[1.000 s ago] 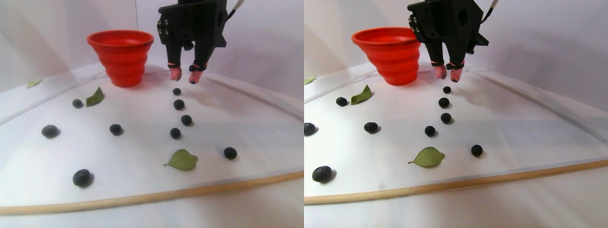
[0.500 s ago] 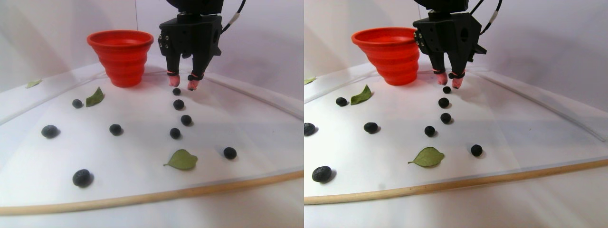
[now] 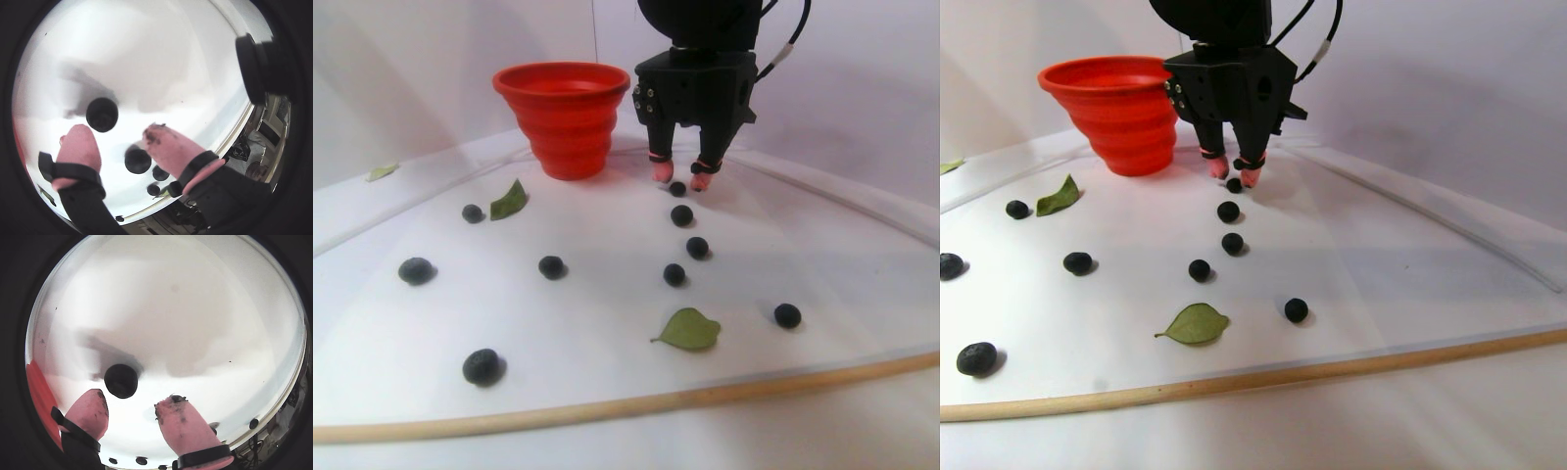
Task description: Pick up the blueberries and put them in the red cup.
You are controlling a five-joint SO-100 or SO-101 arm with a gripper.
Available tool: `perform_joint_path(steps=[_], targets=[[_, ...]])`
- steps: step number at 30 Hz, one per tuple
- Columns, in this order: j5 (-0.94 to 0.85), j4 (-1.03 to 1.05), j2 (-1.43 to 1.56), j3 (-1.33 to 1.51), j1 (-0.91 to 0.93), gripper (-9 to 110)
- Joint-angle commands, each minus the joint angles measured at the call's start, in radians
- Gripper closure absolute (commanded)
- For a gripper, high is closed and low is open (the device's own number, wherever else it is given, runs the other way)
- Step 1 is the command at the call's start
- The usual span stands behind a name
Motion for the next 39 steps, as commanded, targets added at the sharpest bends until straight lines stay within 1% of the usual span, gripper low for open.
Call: perform_joint_path(steps=[1,31,39], targets=[[-0.006,-0.023,0.009,-0.029,0.003,82],[0.044,-0.152,-0.081,-0.023,-0.003,84],[0.051,-0.179,-0.107,-0.02,-0.006,87]])
